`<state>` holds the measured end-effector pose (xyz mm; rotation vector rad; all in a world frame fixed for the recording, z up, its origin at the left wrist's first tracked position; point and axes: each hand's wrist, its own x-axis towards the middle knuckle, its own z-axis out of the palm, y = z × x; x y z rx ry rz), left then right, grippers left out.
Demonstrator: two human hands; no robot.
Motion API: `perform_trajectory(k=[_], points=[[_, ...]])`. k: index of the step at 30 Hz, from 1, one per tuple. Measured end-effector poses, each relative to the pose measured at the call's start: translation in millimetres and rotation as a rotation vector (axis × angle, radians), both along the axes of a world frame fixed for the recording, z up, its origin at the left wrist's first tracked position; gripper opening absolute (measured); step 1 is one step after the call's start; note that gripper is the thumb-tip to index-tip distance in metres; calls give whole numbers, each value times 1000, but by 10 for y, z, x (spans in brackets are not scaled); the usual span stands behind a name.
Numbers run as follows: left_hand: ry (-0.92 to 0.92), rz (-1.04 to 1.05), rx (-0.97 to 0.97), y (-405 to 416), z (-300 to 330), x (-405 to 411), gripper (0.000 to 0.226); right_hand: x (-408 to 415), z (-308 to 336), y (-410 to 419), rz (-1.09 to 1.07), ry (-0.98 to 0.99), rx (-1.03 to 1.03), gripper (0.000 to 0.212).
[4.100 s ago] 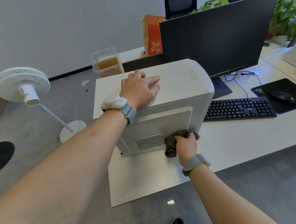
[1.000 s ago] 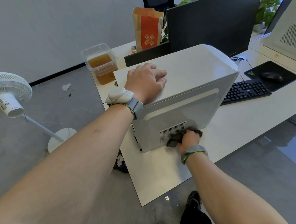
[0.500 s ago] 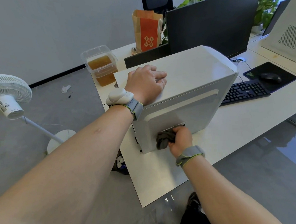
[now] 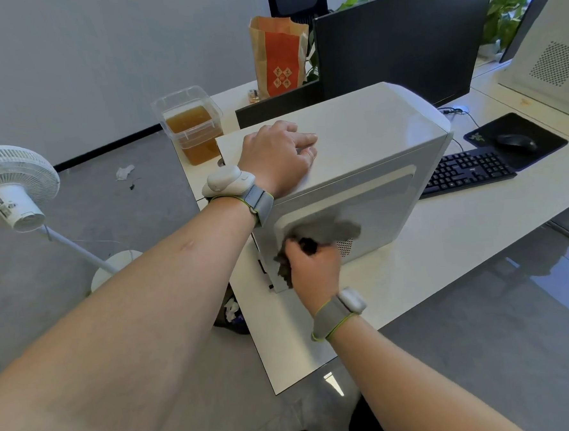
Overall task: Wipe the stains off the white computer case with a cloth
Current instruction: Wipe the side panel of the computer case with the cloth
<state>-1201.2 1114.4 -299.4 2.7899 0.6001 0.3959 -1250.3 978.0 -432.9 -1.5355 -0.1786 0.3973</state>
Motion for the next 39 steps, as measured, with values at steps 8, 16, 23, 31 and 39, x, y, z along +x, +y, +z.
perform_trajectory(k=[8,16,23,31,39], points=[[-3,-8,-33,25,1,-12,37,425,-840,-237,-148,620,-17,13],[-23,-1,-24,18,0,-2,36,1543,-668,-754,-340,548,230,15],[-14,6,-33,12,-14,24,36,1303,-755,-600,-478,853,426,35],[-9,16,-24,20,-18,25,36,412,-939,-178,-365,1120,411,44],[-1,5,-21,16,-5,16,36,-175,-343,301,-176,1267,598,44]])
